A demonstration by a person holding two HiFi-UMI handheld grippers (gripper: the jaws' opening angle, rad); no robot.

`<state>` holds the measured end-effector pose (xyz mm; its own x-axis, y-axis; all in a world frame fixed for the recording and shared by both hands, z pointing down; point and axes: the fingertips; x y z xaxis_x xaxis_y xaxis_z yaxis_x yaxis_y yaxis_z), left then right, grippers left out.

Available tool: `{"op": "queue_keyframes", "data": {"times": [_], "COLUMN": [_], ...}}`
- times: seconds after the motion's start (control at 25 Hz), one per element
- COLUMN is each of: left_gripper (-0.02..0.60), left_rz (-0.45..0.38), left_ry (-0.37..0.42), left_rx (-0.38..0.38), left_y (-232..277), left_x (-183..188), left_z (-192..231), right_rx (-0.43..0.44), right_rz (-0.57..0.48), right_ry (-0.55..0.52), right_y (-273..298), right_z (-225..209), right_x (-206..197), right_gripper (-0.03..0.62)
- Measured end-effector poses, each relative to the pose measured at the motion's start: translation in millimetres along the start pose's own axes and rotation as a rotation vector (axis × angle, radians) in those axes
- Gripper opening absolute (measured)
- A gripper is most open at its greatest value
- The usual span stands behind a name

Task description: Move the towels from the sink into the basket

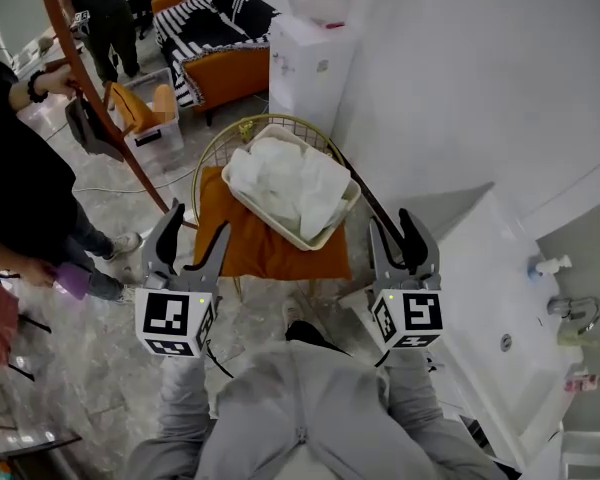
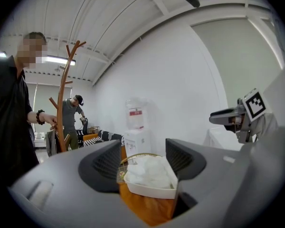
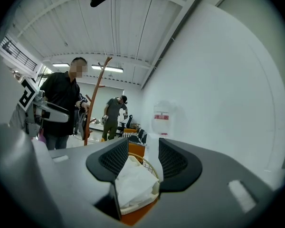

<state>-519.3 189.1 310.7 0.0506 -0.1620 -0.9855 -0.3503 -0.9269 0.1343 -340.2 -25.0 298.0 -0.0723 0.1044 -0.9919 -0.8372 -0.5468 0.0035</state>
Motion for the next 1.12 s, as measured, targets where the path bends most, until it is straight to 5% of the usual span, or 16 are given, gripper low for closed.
{"op": "queue_keyframes", "data": {"times": [1.12], "left_gripper": [0.318], "left_rz": [-0.012], "left_ry": [0.027], "left_rx": [0.016], "left_y": [-4.2], "left_x": [10.5], "left_z": [-12.2], "right_rx": [-0.009], "right_rz": [-0.010], "right_ry": [-0.015], "right_y": [-5.8], "right_z": [-10.3], "right_x": [0.8], "right_gripper": [0.179]}}
Point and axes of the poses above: the fingertips, and each gripper's own axes: y forward along the fingers, z to its left, x out of its top, and after that the axes turned 9 degrees about -x, right-handed
